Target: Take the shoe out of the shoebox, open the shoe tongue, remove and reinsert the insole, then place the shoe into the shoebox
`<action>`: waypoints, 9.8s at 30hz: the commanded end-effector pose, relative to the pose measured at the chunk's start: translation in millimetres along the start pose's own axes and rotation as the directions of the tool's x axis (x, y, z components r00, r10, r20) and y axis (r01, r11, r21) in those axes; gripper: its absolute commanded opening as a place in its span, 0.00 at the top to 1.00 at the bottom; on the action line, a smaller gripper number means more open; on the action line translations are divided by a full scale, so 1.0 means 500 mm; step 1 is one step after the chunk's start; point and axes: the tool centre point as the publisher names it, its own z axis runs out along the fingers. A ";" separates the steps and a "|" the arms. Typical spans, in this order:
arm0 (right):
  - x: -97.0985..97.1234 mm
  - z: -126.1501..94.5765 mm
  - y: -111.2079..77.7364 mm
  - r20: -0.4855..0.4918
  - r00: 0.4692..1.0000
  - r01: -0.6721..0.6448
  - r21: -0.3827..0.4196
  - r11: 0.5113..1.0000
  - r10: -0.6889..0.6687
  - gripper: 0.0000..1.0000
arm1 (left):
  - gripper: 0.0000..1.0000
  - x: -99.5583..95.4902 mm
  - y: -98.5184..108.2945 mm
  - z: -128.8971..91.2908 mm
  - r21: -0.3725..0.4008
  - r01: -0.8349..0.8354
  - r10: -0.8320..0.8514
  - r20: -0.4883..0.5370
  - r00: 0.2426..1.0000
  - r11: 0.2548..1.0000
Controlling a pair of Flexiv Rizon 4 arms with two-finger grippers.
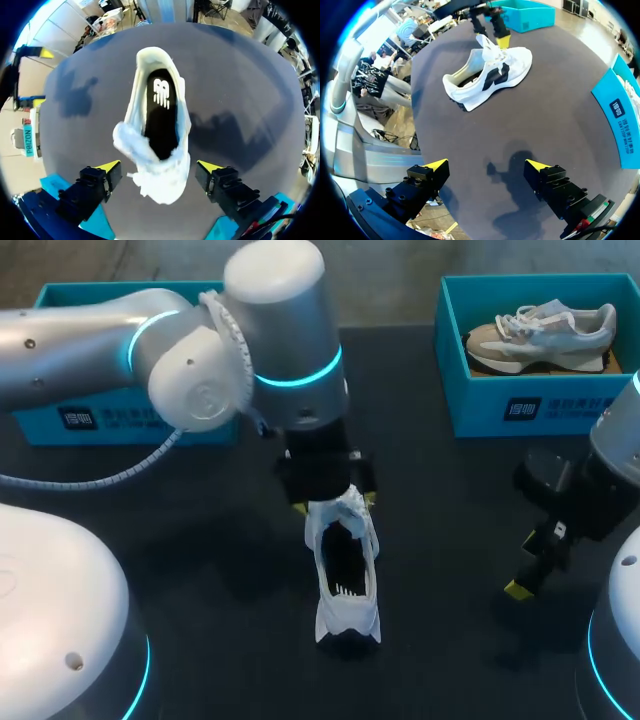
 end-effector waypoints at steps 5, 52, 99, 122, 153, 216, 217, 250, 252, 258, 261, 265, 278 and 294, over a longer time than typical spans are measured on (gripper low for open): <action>0.002 0.001 -0.002 0.002 1.000 0.001 -0.001 1.000 -0.001 0.00 | 0.33 -0.002 0.029 -0.043 -0.028 0.025 -0.024 0.020 1.000 0.999; 0.002 0.001 -0.002 0.002 1.000 0.001 -0.001 1.000 -0.001 0.00 | 0.84 0.032 -0.099 0.011 0.076 -0.014 0.014 0.003 1.000 0.997; 0.002 0.001 -0.002 0.002 1.000 0.001 -0.001 1.000 -0.001 0.00 | 0.00 0.049 -0.156 -0.111 0.185 0.276 -0.276 -0.028 0.961 0.943; 0.002 0.001 -0.002 0.002 1.000 0.001 -0.001 1.000 -0.001 0.00 | 0.00 0.050 -0.272 -0.098 -0.020 0.914 -0.914 -0.039 0.404 0.405; 0.002 0.001 -0.002 0.002 1.000 0.001 -0.001 1.000 -0.001 0.00 | 0.00 0.023 -0.331 0.019 -0.086 0.985 -0.984 -0.113 0.139 0.149; 0.002 0.001 -0.002 0.002 1.000 0.001 -0.001 1.000 -0.001 0.00 | 1.00 0.031 -0.342 0.192 -0.172 0.984 -0.999 0.001 -0.050 -0.049; 0.002 0.001 -0.002 0.002 1.000 0.001 -0.001 1.000 -0.001 0.00 | 1.00 0.033 -0.342 0.191 -0.172 0.984 -0.999 0.001 -0.050 -0.050; 0.002 0.001 -0.002 0.002 1.000 0.001 -0.001 1.000 -0.001 0.00 | 1.00 0.062 -0.242 0.043 -0.157 0.986 -0.998 0.051 -0.047 -0.055; 0.002 0.001 -0.002 0.002 1.000 0.001 -0.001 1.000 -0.001 0.00 | 1.00 0.067 -0.233 0.037 -0.155 0.986 -0.997 0.053 -0.047 -0.055; 0.002 0.001 -0.002 0.002 1.000 0.001 -0.001 1.000 -0.001 0.00 | 1.00 0.090 -0.204 0.014 -0.150 0.987 -0.997 0.061 -0.055 -0.064; 0.002 0.001 -0.002 0.002 1.000 0.001 -0.001 1.000 -0.001 0.00 | 1.00 0.104 -0.188 -0.003 -0.146 0.987 -0.996 0.067 -0.055 -0.064; 0.002 0.001 -0.002 0.002 1.000 0.001 -0.001 1.000 -0.001 0.00 | 1.00 0.122 -0.157 -0.031 -0.138 0.989 -0.997 0.053 -0.051 -0.058; 0.002 0.001 -0.002 0.002 1.000 0.001 -0.001 1.000 -0.001 0.00 | 1.00 0.141 -0.016 -0.174 -0.109 0.994 -1.000 0.012 -0.019 -0.020; 0.002 0.001 -0.002 0.002 1.000 0.001 -0.001 1.000 -0.001 0.00 | 1.00 0.109 0.058 -0.336 -0.119 0.989 -0.996 -0.041 0.085 0.089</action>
